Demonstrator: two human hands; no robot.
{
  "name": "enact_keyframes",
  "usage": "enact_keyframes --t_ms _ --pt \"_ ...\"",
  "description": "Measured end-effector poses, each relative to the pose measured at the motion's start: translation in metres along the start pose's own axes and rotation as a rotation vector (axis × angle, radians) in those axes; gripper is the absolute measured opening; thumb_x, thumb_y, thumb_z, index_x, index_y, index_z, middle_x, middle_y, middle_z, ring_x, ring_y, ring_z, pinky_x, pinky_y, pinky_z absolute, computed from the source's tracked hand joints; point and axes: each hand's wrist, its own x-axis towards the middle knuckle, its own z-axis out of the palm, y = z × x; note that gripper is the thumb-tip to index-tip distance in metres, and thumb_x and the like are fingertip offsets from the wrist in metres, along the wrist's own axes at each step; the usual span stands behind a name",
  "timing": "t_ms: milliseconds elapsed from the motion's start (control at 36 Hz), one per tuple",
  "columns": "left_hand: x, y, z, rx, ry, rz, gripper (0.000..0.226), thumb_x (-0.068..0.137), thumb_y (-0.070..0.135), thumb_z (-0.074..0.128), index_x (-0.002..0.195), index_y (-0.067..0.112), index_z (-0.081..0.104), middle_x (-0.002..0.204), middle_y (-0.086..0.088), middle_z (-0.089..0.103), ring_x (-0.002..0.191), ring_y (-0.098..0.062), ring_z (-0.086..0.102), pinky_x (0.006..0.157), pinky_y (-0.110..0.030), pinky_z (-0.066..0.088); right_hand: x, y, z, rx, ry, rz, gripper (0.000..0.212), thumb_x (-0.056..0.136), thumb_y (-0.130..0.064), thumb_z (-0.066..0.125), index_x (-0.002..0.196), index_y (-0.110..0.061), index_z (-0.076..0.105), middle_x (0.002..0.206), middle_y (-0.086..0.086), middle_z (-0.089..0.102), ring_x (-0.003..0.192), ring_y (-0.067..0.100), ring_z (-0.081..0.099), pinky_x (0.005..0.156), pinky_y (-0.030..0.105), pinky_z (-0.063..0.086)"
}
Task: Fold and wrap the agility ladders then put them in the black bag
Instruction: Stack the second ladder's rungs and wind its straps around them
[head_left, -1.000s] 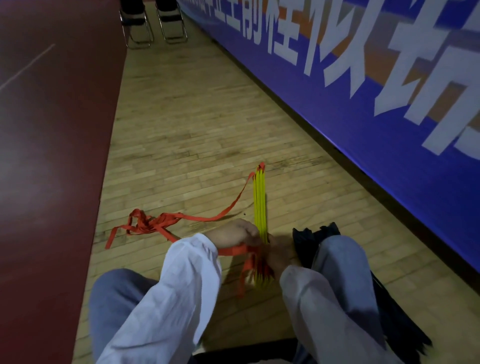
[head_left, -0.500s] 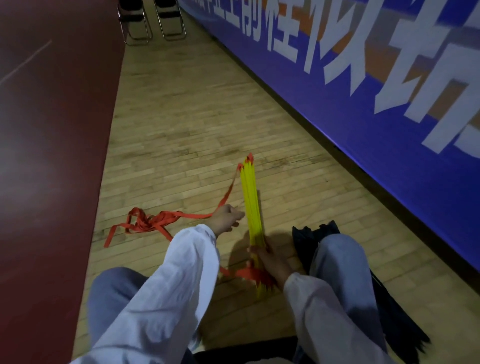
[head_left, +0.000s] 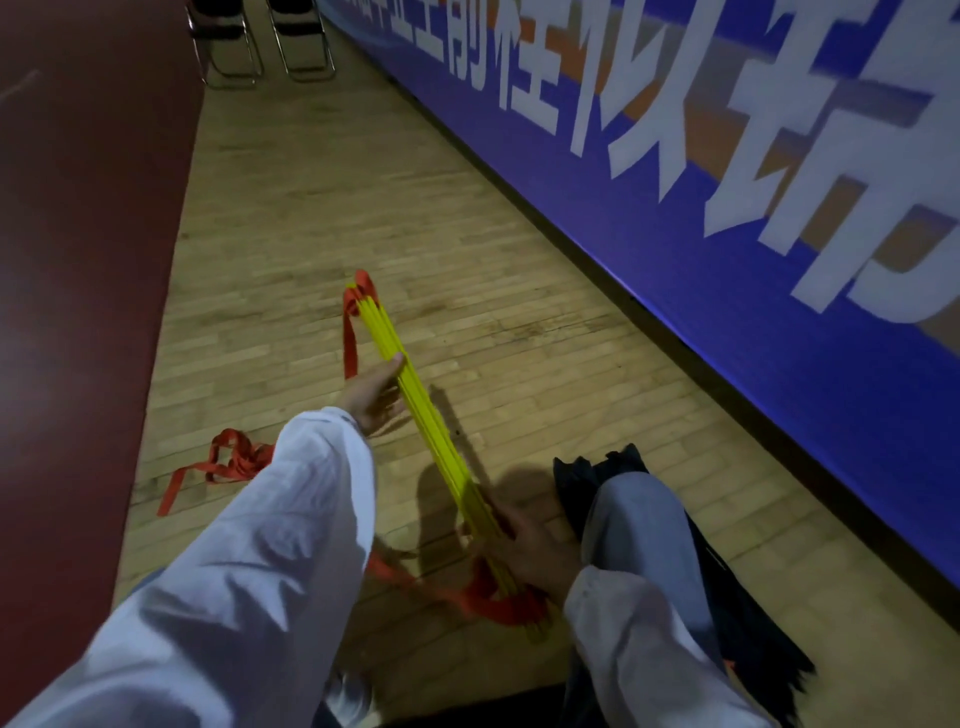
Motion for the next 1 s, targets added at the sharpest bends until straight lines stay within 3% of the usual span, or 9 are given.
enact_keyframes --t_ms 111,194,278,417,500,611,694,833,1000 --pt "0.003 0.006 -0.001 0.019 -0.018 0.09 0.026 0.092 0.015 0.061 0.069 0.013 0.048 0.061 0.002 0.069 0.061 -0.011 0.071 0.052 -0.022 0.055 0.007 -0.002 -0.007 -0.09 -0.041 0.044 0.07 0.088 -0.001 0.065 0.13 -0.046 0.032 0.122 0.016 0.055 0.114 0.03 0.057 0.077 0.03 0.056" --pt "0.003 0.007 0.006 0.077 -0.007 0.131 0.034 0.088 0.012 0.066 0.064 0.017 0.042 0.061 0.0 0.068 0.062 -0.013 0.07 0.051 -0.022 0.054 0.024 -0.005 0.0 -0.193 0.039 0.134 0.072 0.081 -0.003 0.069 0.138 -0.029 0.032 0.097 0.02 0.06 0.083 0.035 0.063 0.075 0.054 0.056" --pt "0.003 0.002 0.017 0.131 0.031 0.178 0.04 0.084 0.012 0.072 0.062 0.02 0.039 0.069 -0.006 0.065 0.067 -0.019 0.068 0.051 -0.022 0.05 0.05 -0.029 0.005 -0.193 0.132 0.183 0.052 0.085 -0.002 0.066 0.129 -0.008 0.039 0.078 0.003 0.057 0.063 0.016 0.057 0.065 0.038 0.053" --pt "-0.009 -0.009 0.041 0.137 0.038 0.229 0.043 0.084 0.003 0.069 0.061 0.017 0.037 0.058 -0.006 0.061 0.064 -0.017 0.068 0.054 -0.023 0.053 0.094 -0.094 0.008 -0.029 0.236 0.151 0.016 0.085 -0.002 0.06 0.081 -0.016 0.052 0.063 0.006 0.051 0.052 0.018 0.05 0.053 0.03 0.041" --pt "-0.019 -0.001 0.044 0.121 0.029 0.234 0.041 0.084 0.005 0.07 0.06 0.014 0.038 0.071 -0.014 0.055 0.082 -0.03 0.06 0.074 -0.037 0.052 0.107 -0.112 0.01 -0.022 0.27 0.097 0.007 0.087 -0.012 0.057 0.084 -0.015 0.051 0.061 0.004 0.045 0.05 0.017 0.042 0.047 0.026 0.032" --pt "-0.031 0.022 0.045 0.286 0.125 0.319 0.045 0.095 0.043 0.051 0.063 0.011 0.051 0.073 -0.009 0.059 0.069 -0.021 0.057 0.068 -0.032 0.047 0.108 -0.109 0.011 0.046 0.302 0.013 0.034 0.09 -0.053 0.056 0.074 -0.023 0.05 0.054 -0.004 0.038 0.047 0.014 0.035 0.047 0.026 0.028" --pt "-0.026 0.041 0.03 0.22 0.353 0.418 0.046 0.101 0.043 0.032 0.068 0.015 0.045 0.072 -0.009 0.055 0.064 -0.023 0.055 0.067 -0.034 0.046 0.104 -0.097 0.009 0.087 0.356 0.011 0.048 0.085 -0.069 0.049 0.068 -0.024 0.045 0.052 -0.005 0.035 0.044 0.012 0.031 0.046 0.025 0.026" --pt "-0.018 0.067 0.006 0.552 0.421 0.624 0.032 0.098 0.029 0.043 0.121 0.01 0.054 0.127 -0.02 0.052 0.12 -0.034 0.049 0.102 -0.048 0.04 0.099 -0.076 0.011 0.071 0.371 0.085 0.079 0.053 -0.099 0.035 0.058 -0.021 0.048 0.053 0.0 0.042 0.044 0.016 0.036 0.051 0.033 0.028" --pt "-0.037 0.082 0.013 0.647 0.144 0.602 0.026 0.094 0.024 0.058 0.073 0.008 0.056 0.064 0.0 0.044 0.052 0.001 0.037 0.053 -0.015 0.03 0.088 -0.059 0.018 0.095 0.435 -0.016 0.074 0.061 -0.093 0.039 0.059 -0.019 0.049 0.052 -0.003 0.045 0.046 0.011 0.042 0.056 0.035 0.033"
